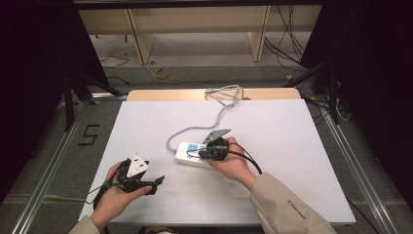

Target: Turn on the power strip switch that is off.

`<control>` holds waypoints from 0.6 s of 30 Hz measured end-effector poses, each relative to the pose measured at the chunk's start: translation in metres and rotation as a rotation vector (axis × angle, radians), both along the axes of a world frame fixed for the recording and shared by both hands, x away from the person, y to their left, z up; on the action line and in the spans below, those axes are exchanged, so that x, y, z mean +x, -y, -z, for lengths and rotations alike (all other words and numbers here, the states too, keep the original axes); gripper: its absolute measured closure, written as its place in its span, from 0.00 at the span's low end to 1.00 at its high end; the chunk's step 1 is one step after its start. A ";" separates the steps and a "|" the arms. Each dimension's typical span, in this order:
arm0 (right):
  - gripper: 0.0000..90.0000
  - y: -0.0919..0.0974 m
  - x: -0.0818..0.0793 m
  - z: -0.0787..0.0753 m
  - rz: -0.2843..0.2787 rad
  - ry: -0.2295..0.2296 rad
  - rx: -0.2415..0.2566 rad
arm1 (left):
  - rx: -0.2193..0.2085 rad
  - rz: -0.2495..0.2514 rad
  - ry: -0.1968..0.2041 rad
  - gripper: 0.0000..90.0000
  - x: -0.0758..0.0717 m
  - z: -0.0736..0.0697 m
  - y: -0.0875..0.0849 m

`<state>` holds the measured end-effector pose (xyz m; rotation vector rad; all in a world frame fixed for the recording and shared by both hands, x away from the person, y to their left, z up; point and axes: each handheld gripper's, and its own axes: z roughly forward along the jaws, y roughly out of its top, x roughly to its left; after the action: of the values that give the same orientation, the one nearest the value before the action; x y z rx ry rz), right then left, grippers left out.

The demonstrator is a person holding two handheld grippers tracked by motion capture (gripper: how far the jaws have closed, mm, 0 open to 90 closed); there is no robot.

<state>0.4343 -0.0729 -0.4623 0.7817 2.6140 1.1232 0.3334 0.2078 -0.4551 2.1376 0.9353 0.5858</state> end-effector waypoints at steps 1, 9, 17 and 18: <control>1.00 0.000 0.000 0.000 0.002 0.000 0.002 | 0.000 0.000 0.000 0.27 0.000 0.000 0.000; 1.00 -0.003 -0.001 -0.001 0.010 0.000 -0.008 | 0.005 0.003 -0.001 0.27 0.000 0.000 0.000; 1.00 -0.004 -0.001 -0.001 0.018 -0.007 -0.020 | 0.007 0.003 -0.003 0.27 0.000 0.000 0.000; 1.00 -0.004 0.000 -0.001 0.014 -0.004 -0.022 | 0.007 0.003 -0.002 0.27 0.000 0.000 0.000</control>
<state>0.4338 -0.0685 -0.4612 0.7967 2.6155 1.0882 0.3333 0.2080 -0.4549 2.1459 0.9326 0.5858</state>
